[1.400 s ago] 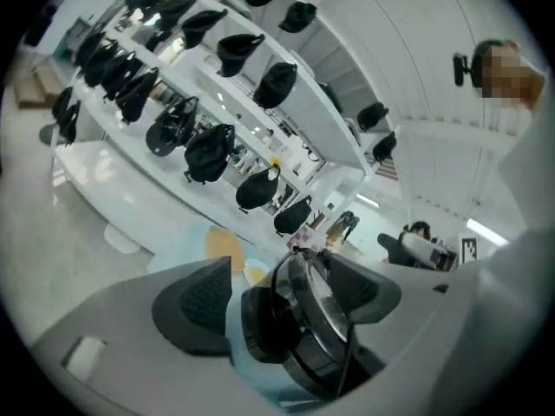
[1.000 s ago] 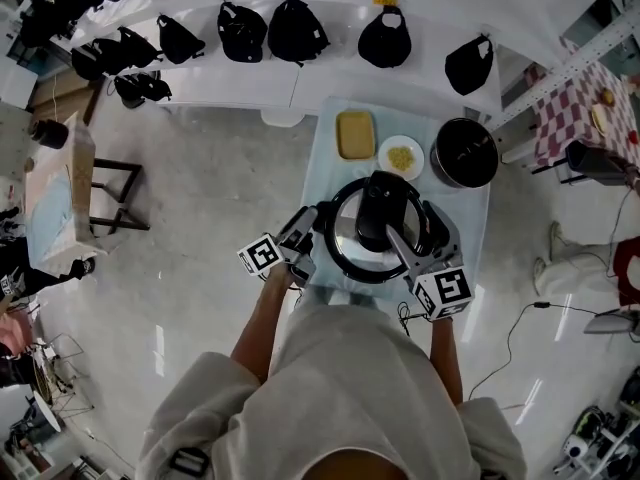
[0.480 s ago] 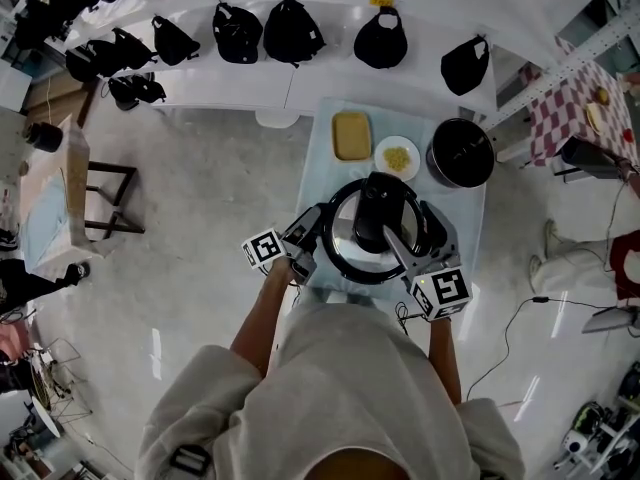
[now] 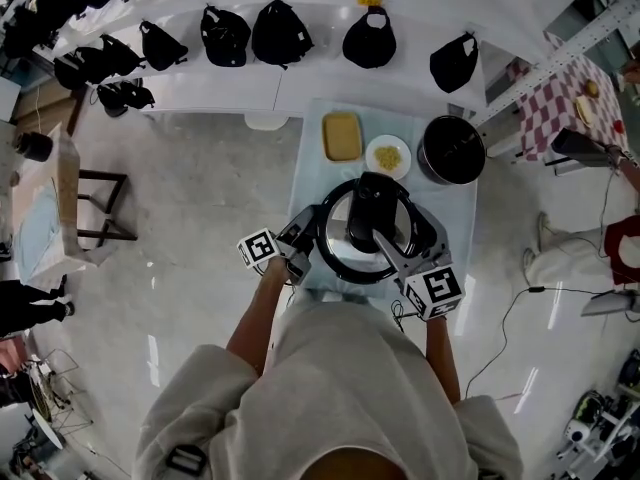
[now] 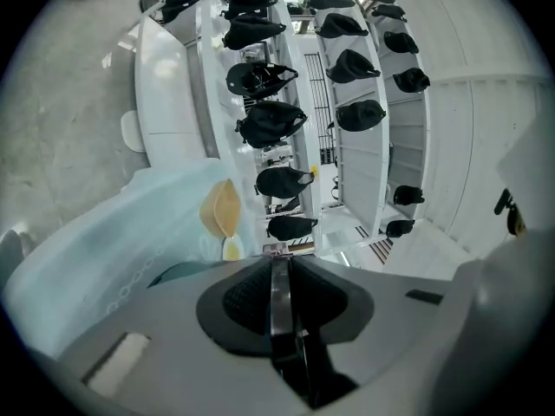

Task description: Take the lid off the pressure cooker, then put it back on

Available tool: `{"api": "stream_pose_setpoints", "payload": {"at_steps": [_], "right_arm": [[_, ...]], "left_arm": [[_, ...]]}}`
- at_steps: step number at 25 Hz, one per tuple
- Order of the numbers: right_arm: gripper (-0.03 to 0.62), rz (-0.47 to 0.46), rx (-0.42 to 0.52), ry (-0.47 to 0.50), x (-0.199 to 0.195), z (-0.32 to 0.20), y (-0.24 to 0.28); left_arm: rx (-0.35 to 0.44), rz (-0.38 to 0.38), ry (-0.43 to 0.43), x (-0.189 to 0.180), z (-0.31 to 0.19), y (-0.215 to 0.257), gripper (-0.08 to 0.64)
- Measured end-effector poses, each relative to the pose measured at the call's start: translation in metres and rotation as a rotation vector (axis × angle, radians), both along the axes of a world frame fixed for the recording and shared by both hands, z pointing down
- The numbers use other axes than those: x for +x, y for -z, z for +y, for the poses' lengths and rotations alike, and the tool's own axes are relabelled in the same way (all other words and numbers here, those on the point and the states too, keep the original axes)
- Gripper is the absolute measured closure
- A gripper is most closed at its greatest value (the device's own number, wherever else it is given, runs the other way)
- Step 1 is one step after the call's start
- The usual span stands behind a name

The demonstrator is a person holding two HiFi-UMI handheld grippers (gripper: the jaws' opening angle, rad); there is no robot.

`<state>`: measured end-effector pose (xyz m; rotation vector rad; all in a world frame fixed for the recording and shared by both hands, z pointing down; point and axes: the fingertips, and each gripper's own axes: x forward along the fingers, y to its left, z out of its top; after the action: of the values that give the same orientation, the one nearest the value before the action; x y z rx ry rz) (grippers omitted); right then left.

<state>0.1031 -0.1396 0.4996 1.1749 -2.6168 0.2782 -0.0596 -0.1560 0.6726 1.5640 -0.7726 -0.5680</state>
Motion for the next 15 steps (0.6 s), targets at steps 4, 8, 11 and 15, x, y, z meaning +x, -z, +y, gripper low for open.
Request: {"api": "stream_pose_setpoints", "payload": {"at_steps": [4, 8, 11, 15], "right_arm": [[0.268, 0.044, -0.031, 0.104, -0.014, 0.005, -0.007], [0.268, 0.133, -0.052, 0.215, -0.022, 0.007, -0.015], [0.268, 0.19, -0.064, 0.303, -0.028, 0.01, -0.019], [0.268, 0.278, -0.082, 0.436, -0.04, 0.019, -0.023]], "left_arm": [[0.0, 0.002, -0.006, 0.0, 0.0, 0.001, 0.488], [-0.006, 0.004, 0.004, -0.001, 0.0, 0.001, 0.488], [-0.006, 0.023, 0.01, 0.001, 0.0, 0.002, 0.488], [-0.004, 0.021, 0.006, 0.001, 0.001, 0.002, 0.488]]}}
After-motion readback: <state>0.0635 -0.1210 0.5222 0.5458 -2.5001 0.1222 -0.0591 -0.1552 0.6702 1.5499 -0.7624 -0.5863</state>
